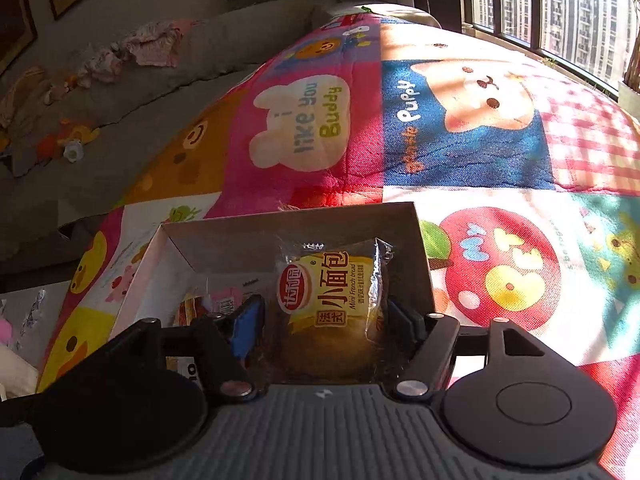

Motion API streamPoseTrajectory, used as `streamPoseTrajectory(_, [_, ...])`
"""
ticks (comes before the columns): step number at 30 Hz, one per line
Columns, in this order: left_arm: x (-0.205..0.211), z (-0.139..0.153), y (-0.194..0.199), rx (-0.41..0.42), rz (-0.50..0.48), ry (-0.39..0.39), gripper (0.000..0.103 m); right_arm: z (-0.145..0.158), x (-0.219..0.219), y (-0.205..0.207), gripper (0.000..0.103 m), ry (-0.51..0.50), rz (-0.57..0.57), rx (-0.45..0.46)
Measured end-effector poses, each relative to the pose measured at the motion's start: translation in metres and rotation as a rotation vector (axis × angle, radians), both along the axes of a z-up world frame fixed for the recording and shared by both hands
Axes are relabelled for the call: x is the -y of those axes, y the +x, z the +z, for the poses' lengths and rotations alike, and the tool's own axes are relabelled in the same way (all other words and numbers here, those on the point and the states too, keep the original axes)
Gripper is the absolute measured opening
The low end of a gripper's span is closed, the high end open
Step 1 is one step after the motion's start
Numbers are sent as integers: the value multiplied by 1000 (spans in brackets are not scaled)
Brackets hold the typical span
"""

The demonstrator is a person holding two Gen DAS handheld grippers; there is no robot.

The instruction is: Organize objects

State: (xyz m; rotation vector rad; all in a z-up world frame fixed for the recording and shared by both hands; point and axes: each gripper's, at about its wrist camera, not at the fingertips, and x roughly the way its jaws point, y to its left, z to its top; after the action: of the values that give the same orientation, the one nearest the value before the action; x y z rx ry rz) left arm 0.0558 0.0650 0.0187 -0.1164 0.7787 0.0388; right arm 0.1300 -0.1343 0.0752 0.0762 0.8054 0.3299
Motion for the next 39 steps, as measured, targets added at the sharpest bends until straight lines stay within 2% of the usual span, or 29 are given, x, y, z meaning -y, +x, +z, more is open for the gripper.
streamPoseTrajectory(3, [0, 0, 0, -2, 0, 0, 15, 18, 21, -27, 73, -1, 20, 62])
streamPoseTrajectory(7, [5, 1, 1, -9, 14, 25, 14, 25, 50, -83, 77, -75, 30, 157])
streamPoseTrajectory(10, [16, 2, 10, -16, 25, 62, 13, 14, 74, -127, 85, -71, 70, 200])
streamPoseTrajectory(12, [24, 3, 24, -18, 22, 61, 13, -3, 77, -141, 86, -109, 71, 187])
streamPoseTrajectory(14, [35, 6, 44, -12, -20, 61, 14, -20, 75, -139, 85, -136, 48, 165])
streamPoseTrajectory(16, [43, 14, 64, 37, -58, 103, 14, -31, 75, -121, 79, -130, -16, 148])
streamPoseTrajectory(18, [44, 16, 94, 63, -96, 157, 25, -34, 77, -96, 79, -111, -72, 130])
streamPoseTrajectory(20, [37, 8, 121, 19, -78, 192, 49, -33, 79, -71, 77, -139, -139, 154])
streamPoseTrajectory(22, [27, 1, 137, -1, -65, 173, 49, -32, 84, -50, 74, -105, -174, 144])
streamPoseTrajectory(24, [21, -1, 140, 2, -48, 153, 48, -33, 86, -39, 73, -45, -161, 117])
streamPoseTrajectory(26, [14, 5, 131, 28, -39, 113, 48, -36, 78, -40, 73, -52, -142, 123])
streamPoseTrajectory(29, [11, 25, 97, 127, -19, 104, 51, -43, 66, -60, 77, -93, -111, 130])
streamPoseTrajectory(31, [15, 39, 65, 209, -8, 114, 48, -47, 63, -75, 86, -117, -110, 132])
streamPoseTrajectory(32, [18, 46, 44, 263, -4, 128, 48, -49, 62, -84, 88, -125, -112, 127])
streamPoseTrajectory(34, [23, 52, 9, 315, -9, 121, 48, -50, 61, -101, 95, -122, -112, 117])
streamPoseTrajectory(36, [29, 47, -25, 313, -37, 81, 48, -50, 60, -118, 103, -121, -114, 113])
streamPoseTrajectory(39, [44, 22, -62, 237, -87, 41, 48, -52, 56, -135, 103, -128, -115, 99])
